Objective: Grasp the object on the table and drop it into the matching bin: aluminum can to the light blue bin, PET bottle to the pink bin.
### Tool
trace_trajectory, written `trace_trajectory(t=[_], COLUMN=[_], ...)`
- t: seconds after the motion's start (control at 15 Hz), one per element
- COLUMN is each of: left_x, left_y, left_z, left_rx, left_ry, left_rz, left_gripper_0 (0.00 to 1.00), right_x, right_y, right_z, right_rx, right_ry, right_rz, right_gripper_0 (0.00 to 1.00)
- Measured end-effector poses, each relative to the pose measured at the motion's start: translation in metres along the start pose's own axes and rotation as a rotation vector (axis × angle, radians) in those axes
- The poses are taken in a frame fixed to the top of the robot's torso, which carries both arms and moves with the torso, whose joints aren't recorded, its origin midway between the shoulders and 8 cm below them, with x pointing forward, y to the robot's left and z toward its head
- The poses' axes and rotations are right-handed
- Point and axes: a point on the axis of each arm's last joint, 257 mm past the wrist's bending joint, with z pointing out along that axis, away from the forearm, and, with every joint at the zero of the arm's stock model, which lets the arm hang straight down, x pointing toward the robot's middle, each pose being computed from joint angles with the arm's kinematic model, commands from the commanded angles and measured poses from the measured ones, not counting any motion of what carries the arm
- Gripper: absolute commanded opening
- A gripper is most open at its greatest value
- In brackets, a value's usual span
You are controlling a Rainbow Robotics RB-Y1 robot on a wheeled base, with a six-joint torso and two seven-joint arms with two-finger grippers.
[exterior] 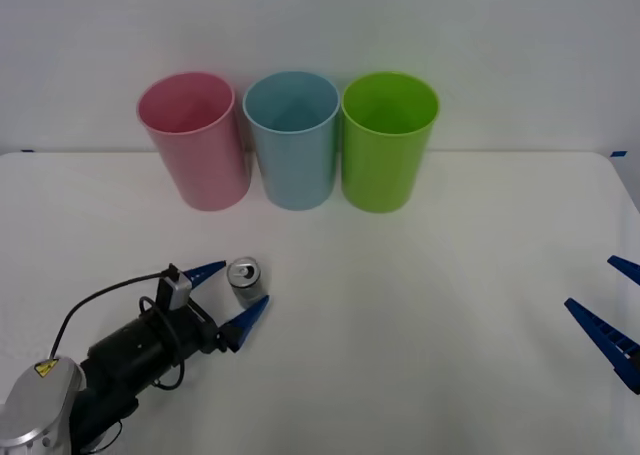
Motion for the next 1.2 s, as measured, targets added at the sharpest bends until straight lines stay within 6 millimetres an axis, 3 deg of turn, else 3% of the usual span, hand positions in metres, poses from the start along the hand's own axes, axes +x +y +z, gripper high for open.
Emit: trace_trajectory(t=[0.53, 0.87, 0.93, 1.0, 1.07, 1.2], left_x=[-0.001, 0.0, 0.0, 0.0, 0.0, 0.0], left_y=[0.0, 0.0, 0.0, 0.001, 0.002, 0.003], left_z=[0.022, 0.023, 0.023, 0.023, 0.022, 0.021], left_rx=[0.019, 0.022, 0.02, 0.019, 0.017, 0.014], left_ry=[0.024, 0.025, 0.025, 0.024, 0.025, 0.025], left_rz=[0.02, 0.023, 0.022, 0.023, 0.025, 0.031], left_gripper_0=[1.0, 1.0, 0.79, 0.23, 0.0, 0.0], right_x=[0.0, 0.0, 0.0, 0.0, 0.0, 0.0], right_y=[0.0, 0.0, 0.0, 0.0, 0.0, 0.0], right_z=[0.0, 0.0, 0.0, 0.0, 0.0, 0.0], right_rx=[0.0, 0.0, 0.0, 0.0, 0.0, 0.0], right_ry=[0.0, 0.0, 0.0, 0.0, 0.0, 0.0], right_rz=[0.0, 0.0, 0.0, 0.0, 0.0, 0.0], right_gripper_0=[1.0, 1.0, 1.0, 1.0, 1.0, 1.0])
